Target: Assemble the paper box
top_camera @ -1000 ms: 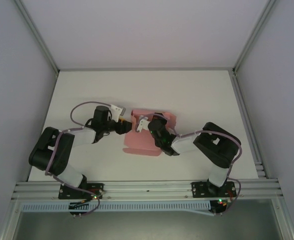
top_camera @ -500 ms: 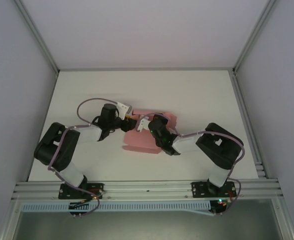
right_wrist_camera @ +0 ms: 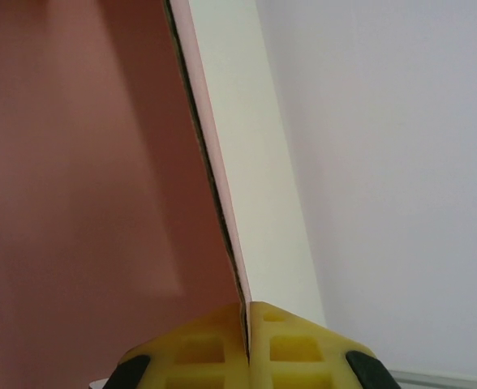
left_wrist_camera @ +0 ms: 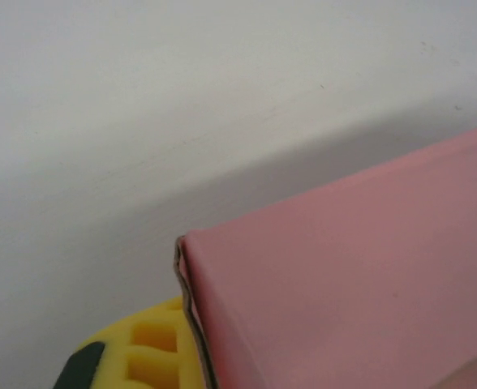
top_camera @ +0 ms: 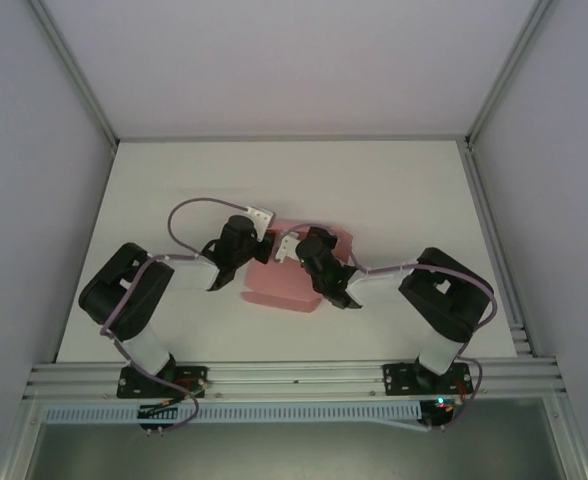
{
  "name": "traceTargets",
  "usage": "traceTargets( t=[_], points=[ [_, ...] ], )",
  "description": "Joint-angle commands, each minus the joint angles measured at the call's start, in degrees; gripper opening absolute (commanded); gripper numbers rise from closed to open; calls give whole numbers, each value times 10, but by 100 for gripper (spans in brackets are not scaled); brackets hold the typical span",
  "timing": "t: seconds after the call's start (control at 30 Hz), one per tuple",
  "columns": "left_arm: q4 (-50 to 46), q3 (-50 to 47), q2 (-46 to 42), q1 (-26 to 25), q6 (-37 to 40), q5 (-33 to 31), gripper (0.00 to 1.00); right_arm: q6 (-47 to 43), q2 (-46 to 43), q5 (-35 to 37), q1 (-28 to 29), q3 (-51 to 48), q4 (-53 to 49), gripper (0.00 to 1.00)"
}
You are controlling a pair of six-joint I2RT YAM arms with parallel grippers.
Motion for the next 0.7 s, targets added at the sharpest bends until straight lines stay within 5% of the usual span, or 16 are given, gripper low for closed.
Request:
traceTargets(
  t=[0.0,0.13,0.37,0.43,0.57,0.67],
  points=[
    [-5,-22,18,-2,-2,-162,0,27,6,10,-1,1,-34,0],
    [-28,-20,26,-18,-48,-322,0,34,4,28,-4,3,-28,0],
    [-87,-8,38,-21,-125,-415,0,58,4,52,-7,16,-50,0],
    [-74,-12,40,-20,-106,-371,0,67,2,48,-9,16,-58,0],
    [-6,-48,15,-22,-69,-240,25,79,9,47,-12,24,-82,0],
    [-1,-58,-8,-23,-62,-192,33,81,13,48,-15,25,-79,0]
  ],
)
